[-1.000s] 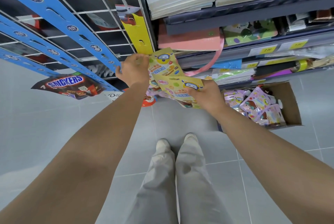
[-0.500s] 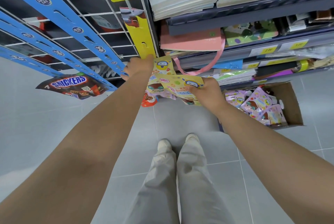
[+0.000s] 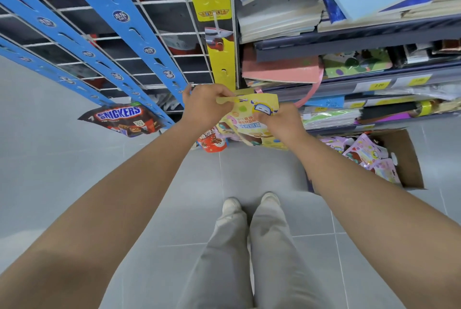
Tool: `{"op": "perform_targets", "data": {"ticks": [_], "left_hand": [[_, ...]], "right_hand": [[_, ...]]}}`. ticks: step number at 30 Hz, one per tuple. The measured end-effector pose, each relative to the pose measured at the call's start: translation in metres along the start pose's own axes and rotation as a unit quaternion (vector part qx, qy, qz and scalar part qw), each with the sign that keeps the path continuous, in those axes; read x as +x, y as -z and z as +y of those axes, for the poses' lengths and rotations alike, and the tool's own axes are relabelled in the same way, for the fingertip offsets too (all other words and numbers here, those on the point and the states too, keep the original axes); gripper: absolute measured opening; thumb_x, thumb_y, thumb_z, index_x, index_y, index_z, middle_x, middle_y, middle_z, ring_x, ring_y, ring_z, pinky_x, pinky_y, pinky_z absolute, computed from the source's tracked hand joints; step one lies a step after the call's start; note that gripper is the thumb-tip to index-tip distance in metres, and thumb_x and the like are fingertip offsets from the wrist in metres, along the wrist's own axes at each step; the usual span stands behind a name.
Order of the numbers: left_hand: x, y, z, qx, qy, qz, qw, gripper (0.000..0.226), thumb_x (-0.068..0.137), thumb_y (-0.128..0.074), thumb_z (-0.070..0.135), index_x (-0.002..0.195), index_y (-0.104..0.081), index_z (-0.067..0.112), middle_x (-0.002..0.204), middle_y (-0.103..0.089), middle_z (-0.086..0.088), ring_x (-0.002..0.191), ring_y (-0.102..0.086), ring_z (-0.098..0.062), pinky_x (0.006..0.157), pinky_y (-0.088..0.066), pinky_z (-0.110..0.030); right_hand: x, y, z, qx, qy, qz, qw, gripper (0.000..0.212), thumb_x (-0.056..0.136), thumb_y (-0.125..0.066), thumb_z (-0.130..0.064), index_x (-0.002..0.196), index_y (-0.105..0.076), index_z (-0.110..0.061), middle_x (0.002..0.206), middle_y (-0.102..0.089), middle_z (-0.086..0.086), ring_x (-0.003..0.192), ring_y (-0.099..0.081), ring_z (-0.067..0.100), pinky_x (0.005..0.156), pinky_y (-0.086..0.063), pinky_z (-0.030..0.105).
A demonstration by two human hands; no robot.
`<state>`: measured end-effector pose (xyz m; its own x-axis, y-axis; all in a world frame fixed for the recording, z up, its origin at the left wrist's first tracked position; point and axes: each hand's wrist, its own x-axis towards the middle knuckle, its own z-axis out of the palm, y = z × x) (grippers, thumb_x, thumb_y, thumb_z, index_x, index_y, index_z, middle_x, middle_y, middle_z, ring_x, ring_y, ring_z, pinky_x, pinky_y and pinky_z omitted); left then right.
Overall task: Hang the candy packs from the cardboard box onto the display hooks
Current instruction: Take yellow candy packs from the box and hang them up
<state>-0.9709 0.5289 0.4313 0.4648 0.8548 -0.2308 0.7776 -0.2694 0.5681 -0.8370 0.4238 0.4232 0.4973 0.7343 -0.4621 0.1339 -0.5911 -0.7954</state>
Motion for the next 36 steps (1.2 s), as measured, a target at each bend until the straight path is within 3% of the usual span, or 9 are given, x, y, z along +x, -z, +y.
{"op": "perform_targets", "data": {"ticks": [2,7,10,13,16,18,21,28,36], "left_hand": [[-0.002,0.006,-0.006,-0.006,-0.035,0.034,0.999,0.017,0.077,-0.067,0.031,0.087,-0.072,0.018,0.081,-0.063,0.011,0.081,-0.054,-0.007,0.115,-0.015,-0.047],[0.0,0.007,-0.015,-0.024,-0.107,0.133,0.985,0.017,0.076,-0.06,0.025,0.076,-0.074,0.015,0.074,-0.071,0.003,0.064,-0.057,-0.01,0.095,-0.041,-0.056],[0.004,0.002,-0.01,-0.016,-0.084,0.206,0.975,0.017,0.081,-0.062,0.025,0.078,-0.075,0.015,0.078,-0.073,0.002,0.073,-0.063,-0.014,0.109,-0.029,-0.044],[0.009,-0.005,-0.006,0.028,-0.112,0.237,0.965,0.017,0.085,-0.062,0.027,0.08,-0.074,0.016,0.076,-0.072,0.002,0.074,-0.065,-0.015,0.105,-0.02,-0.029],[0.015,-0.01,-0.007,0.066,-0.129,0.278,0.95,0.016,0.086,-0.061,0.028,0.083,-0.074,0.019,0.074,-0.07,0.003,0.068,-0.065,-0.015,0.103,-0.017,-0.03],[0.018,-0.011,-0.009,0.069,-0.113,0.283,0.95,0.019,0.088,-0.058,0.03,0.089,-0.074,0.019,0.079,-0.071,0.002,0.071,-0.066,-0.016,0.105,-0.015,-0.03],[0.022,-0.012,-0.01,0.061,-0.094,0.267,0.957,0.024,0.091,-0.054,0.033,0.096,-0.073,0.019,0.088,-0.071,0.001,0.081,-0.066,-0.016,0.109,-0.015,-0.032],[0.022,-0.01,-0.006,0.05,-0.055,0.231,0.97,0.021,0.093,-0.051,0.031,0.093,-0.067,0.017,0.096,-0.065,0.001,0.094,-0.06,-0.018,0.113,-0.009,-0.037],[0.025,-0.01,0.026,-0.004,0.134,0.211,0.968,0.018,0.089,-0.05,0.025,0.091,-0.067,0.021,0.103,-0.061,0.004,0.11,-0.048,-0.015,0.115,-0.003,-0.043]], "right_hand": [[0.003,-0.003,-0.008,0.012,-0.003,-0.012,1.0,0.019,0.079,-0.071,-0.01,0.097,-0.071,-0.002,0.098,-0.071,0.015,0.081,-0.059,0.012,0.062,-0.044,0.015],[0.009,-0.012,-0.022,0.053,0.002,-0.025,0.998,0.019,0.078,-0.073,-0.01,0.097,-0.07,-0.006,0.087,-0.067,0.005,0.077,-0.06,0.012,0.061,-0.047,0.016],[0.018,-0.022,-0.021,0.004,0.019,0.034,0.999,0.022,0.079,-0.071,-0.019,0.098,-0.069,-0.008,0.084,-0.066,0.001,0.08,-0.06,0.013,0.061,-0.043,0.02],[0.026,-0.026,-0.015,-0.08,0.037,0.081,0.993,0.028,0.085,-0.064,-0.024,0.105,-0.068,-0.006,0.098,-0.071,0.011,0.094,-0.064,0.026,0.077,-0.045,0.03],[0.029,-0.021,-0.012,-0.071,0.039,0.088,0.993,0.025,0.089,-0.059,-0.021,0.099,-0.066,0.001,0.092,-0.068,0.013,0.086,-0.059,0.026,0.067,-0.036,0.028],[0.031,-0.019,-0.014,-0.066,0.046,0.1,0.992,0.027,0.089,-0.058,-0.022,0.088,-0.065,0.004,0.085,-0.067,0.017,0.076,-0.053,0.025,0.061,-0.031,0.03],[0.035,-0.017,-0.017,-0.078,0.05,0.119,0.988,0.033,0.088,-0.058,-0.024,0.078,-0.06,0.008,0.082,-0.066,0.024,0.078,-0.058,0.036,0.065,-0.042,0.038],[0.037,-0.015,-0.017,-0.108,0.05,0.123,0.985,0.034,0.09,-0.056,-0.028,0.079,-0.064,0.003,0.082,-0.067,0.019,0.081,-0.059,0.034,0.059,-0.027,0.03],[0.047,-0.017,-0.022,-0.107,0.031,0.102,0.989,0.034,0.089,-0.058,-0.028,0.079,-0.064,0.003,0.082,-0.067,0.019,0.072,-0.054,0.029,0.058,-0.032,0.03]]}}
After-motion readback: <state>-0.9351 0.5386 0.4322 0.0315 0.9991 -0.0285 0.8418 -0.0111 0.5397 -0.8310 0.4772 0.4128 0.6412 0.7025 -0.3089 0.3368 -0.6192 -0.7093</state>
